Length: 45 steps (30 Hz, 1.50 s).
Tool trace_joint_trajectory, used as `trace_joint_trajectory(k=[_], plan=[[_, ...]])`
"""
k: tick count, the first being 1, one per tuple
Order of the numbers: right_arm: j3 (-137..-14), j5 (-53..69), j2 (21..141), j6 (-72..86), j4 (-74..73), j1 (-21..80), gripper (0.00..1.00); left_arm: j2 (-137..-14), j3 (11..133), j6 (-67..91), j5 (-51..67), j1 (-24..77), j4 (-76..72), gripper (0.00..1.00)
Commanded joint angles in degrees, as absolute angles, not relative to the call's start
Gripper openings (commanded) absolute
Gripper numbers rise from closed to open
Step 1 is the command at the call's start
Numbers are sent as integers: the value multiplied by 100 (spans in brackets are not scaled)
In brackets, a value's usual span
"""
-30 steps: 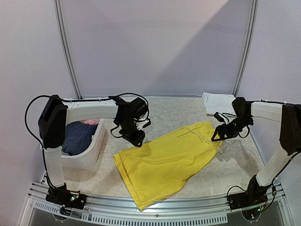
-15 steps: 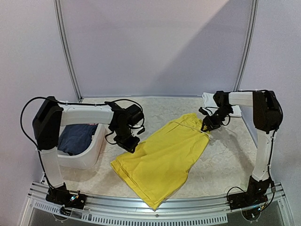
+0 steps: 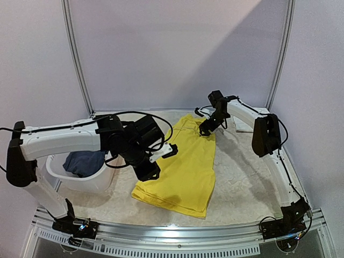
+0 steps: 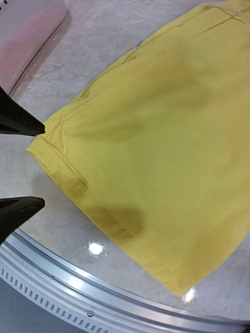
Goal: Fold and stack the mixed laundry pile
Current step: Rotate the rectangle-folded shorts at the center of the board, then pick up the rectangle-folded shorts from the center of the board.
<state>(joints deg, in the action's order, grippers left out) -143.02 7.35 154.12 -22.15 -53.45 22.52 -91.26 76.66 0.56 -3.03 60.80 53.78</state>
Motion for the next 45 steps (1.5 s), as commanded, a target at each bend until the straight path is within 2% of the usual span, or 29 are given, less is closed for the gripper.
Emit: trace_joint_trajectory(k=[1,4,8,15,20,26,30,37,45], plan=[[-13977,90,15167,-2618,-4415,2202,98,-8641,7298,-1076,-621,6355,5204,42],[-13707,709,14579,-2283,-4464,2109,99,-8473,7232,-1408,-723,6427,5189,42],[-12403,1219,13134,-2077,-4149,2048,99,-8463,7084,-1787,-655,6570,5101,43],[-9837,1674,10625,-1807,-3319,2022,99,-9231,7028,-2402,-819,6994,5140,42],[-8166,3102,9158,-2175,-3661,2052,99,-9096,6370,-2912,-1126,6938,4771,45],[-7153,4210,8569,-3225,-5013,2160,99,-9462,6337,-3186,-971,6814,5027,50],[-6560,4483,8138,-3430,-5154,2234,99,-9927,6344,-3237,-1262,6763,5015,53],[-6024,4024,7462,-3763,-5251,2686,98,-10081,6173,-3427,-1790,6522,4839,53],[-5267,3040,7221,-4346,-4969,3865,95,-10059,5898,-3643,-1955,6458,4446,53]])
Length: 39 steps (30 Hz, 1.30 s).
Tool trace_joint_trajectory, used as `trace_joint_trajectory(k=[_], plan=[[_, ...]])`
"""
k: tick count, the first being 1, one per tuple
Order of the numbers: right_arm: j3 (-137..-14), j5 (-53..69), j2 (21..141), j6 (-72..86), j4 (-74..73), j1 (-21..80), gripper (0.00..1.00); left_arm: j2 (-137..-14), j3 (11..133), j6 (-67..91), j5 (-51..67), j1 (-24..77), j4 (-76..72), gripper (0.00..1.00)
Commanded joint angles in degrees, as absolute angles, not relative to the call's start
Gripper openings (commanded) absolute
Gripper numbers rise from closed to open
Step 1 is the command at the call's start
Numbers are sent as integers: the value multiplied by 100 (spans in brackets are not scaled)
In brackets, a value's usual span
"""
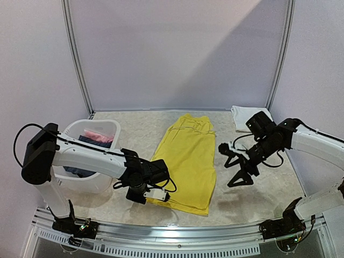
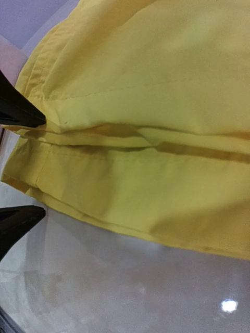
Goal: Fold and stack the mixed laundry pile
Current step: Pick up the rectangle-folded shorts from the center of the board.
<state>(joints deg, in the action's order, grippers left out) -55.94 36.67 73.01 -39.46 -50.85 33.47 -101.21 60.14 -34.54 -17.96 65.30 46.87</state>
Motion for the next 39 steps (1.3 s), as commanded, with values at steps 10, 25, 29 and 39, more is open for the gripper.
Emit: trace_joint_trajectory(k=[10,25,29,39], plan=[[-5216,1865,7768,-4539,-4499,5497,90,-10552,6031,-3654,-1943,6434,4561,44],[-5044,1201,8142,-4536,-3637,6179,86,-10678,6755,-2751,-1162,6506,4855,0],[-4939,1139,8297,-4457,-3610,6188,83,-10670,6817,-2258,-761,6555,4929,0],[-4477,814,8519,-4720,-3919,6418,71,-10743,6805,-1767,-307,6653,4798,0]])
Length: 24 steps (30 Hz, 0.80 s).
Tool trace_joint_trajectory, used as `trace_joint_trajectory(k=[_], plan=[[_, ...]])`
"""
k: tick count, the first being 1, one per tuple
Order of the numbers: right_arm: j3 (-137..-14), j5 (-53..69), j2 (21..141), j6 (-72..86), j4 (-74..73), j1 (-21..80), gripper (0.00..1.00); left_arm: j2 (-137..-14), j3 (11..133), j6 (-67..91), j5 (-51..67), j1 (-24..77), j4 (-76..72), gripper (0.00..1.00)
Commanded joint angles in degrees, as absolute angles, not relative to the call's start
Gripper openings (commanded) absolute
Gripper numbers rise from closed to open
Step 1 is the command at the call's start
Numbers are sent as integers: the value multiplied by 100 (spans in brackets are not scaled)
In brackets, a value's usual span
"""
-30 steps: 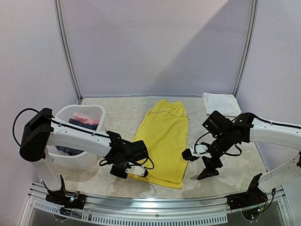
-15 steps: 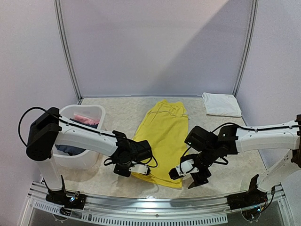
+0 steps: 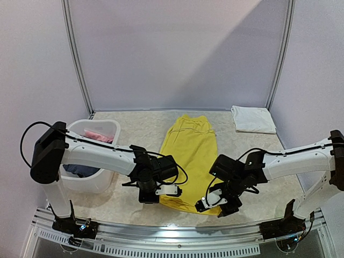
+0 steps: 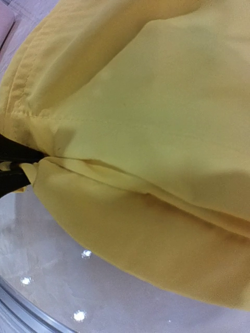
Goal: Fold and stack the mixed laundry pile
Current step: Pick up the rectangle-folded shorts from the center of the board.
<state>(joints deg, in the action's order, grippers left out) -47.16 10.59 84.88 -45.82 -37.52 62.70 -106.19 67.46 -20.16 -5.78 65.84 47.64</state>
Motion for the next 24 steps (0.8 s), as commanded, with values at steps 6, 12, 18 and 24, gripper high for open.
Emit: trace_joint_trajectory(k=[6,12,18,24], plan=[[-4211,170,8587,-4733,-3493,6729,62,-10793,6785,-1755,-274,6662,4763,0],[-4271,-522,8822,-4570,-3226,6751,20,-10679,6818,-1789,-303,6662,4875,0],[-4250,-426,8027,-4513,-3701,6758,3,-10381,7043,-1828,-617,6662,5116,0],[-4663,219,7099,-4558,-4731,6558,0,-10113,7670,-1885,-853,6669,5385,0]])
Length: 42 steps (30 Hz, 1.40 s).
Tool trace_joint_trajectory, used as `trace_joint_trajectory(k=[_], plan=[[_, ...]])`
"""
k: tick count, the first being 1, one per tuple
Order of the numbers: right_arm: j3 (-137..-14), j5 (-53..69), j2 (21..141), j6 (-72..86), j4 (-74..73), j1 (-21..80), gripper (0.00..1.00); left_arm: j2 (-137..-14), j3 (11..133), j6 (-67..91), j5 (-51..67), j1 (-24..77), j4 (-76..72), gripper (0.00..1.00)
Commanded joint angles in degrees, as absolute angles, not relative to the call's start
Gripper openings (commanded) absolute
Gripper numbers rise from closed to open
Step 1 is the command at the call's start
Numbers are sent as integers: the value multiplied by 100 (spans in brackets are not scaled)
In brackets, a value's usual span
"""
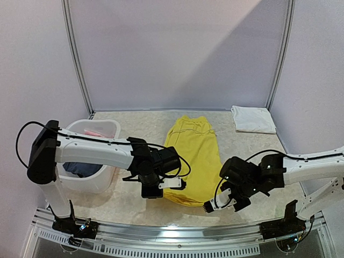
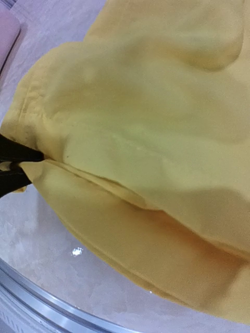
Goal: Fold and stack the mixed laundry pile
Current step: Pick up the rectangle-folded shorts from the center of the board, then fold the rectangle-folded shorts at the center of the board.
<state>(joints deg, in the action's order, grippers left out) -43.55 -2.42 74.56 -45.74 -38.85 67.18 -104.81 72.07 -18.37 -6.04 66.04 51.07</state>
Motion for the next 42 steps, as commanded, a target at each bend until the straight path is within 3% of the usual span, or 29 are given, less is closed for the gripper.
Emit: trace_joint_trajectory(k=[1,10,19,28,37,42], plan=[[-4806,373,7046,-4523,-4902,6506,0,-10098,7797,-1900,-875,6663,5465,0],[-5916,1590,6698,-4263,-6611,5919,0,-10226,9205,-1611,-1074,6999,6772,0],[-6884,2049,6614,-4501,-6979,4770,0,-9961,9622,-1525,-1849,7131,6829,0],[-7289,1479,7129,-4191,-5497,3260,0,-10780,10487,-2048,-3055,6307,5246,0],[-7790,1286,8742,-3447,-3798,2370,0,-12491,11990,-1968,-3442,5322,4872,0],[-8646,1304,9953,-3021,-3287,1999,0,-13331,12896,-1703,-3562,4861,4646,0]])
